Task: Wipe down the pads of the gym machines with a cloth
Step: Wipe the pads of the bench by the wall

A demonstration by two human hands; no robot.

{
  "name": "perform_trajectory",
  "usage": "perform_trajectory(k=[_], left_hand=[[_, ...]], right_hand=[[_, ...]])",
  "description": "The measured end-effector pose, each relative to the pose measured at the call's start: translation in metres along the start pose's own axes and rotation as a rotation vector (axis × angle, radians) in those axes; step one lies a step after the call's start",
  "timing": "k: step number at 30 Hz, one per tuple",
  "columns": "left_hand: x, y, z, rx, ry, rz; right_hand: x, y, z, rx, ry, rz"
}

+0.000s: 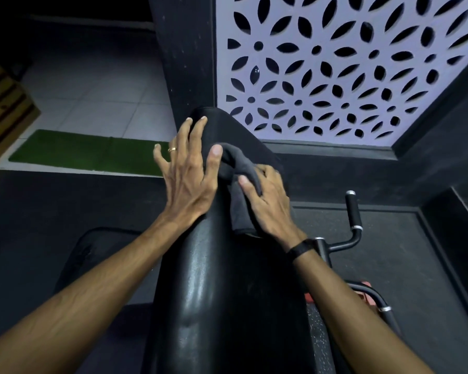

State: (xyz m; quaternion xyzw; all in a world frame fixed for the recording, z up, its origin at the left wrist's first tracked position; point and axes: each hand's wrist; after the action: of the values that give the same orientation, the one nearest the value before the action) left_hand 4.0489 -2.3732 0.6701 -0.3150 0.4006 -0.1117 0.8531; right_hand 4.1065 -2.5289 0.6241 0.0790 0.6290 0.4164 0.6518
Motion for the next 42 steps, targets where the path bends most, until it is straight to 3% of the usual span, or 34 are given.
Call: perform_trajectory(k=[10,16,21,27,30,32,34,36,38,42], left_hand=[[-0.001,0.001,0.000,-0.011,0.013,-0.005],[0.002,0.000,0.001,-0.009,0.026,-0.007],[0.001,0.000,-0.001,-0.034,0.025,-0.015],[0.001,-0.001,0.000,-0.043,0.001,-0.028],[0.004,-0.002,0.000,0.006,0.032,-0.022],[0.004,0.000,0.001,-0.006,0.015,-0.031],[0.002,0.003,-0.001,-0.020,-0.017,-0.051],[0.000,0.001,-0.001,-0.017,-0.035,-0.050],[0.000,0.001,-0.001,-0.022,-0.025,-0.057],[-0.002,0.001,-0.002,-0.018,-0.024,-0.080]], right_hand=[[0.006,-0.004,0.010,0.011,0.206,-0.021],[0.019,0.002,0.033,0.168,0.060,-0.053],[0.023,-0.055,0.080,0.379,0.090,-0.005],[0.011,-0.086,0.001,0.518,0.066,-0.053],[0.004,-0.023,-0.049,0.329,-0.013,-0.019],[0.006,0.025,-0.044,0.095,-0.027,-0.090],[0.011,0.047,-0.011,0.009,-0.037,-0.115],[0.016,0.029,0.036,0.089,-0.039,-0.016],[0.019,-0.020,0.069,0.284,-0.006,0.041],[0.021,-0.094,0.038,0.517,0.048,-0.061]])
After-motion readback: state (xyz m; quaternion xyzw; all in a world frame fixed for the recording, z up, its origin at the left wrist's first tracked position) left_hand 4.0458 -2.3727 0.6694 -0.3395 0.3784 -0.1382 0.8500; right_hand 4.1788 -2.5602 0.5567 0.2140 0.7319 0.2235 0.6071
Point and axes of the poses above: each hand's wrist, its own z-axis towards the middle knuckle, its own x-axis out of the palm, y = z × x, and after that the axes turned 9 degrees about -z, right-handed
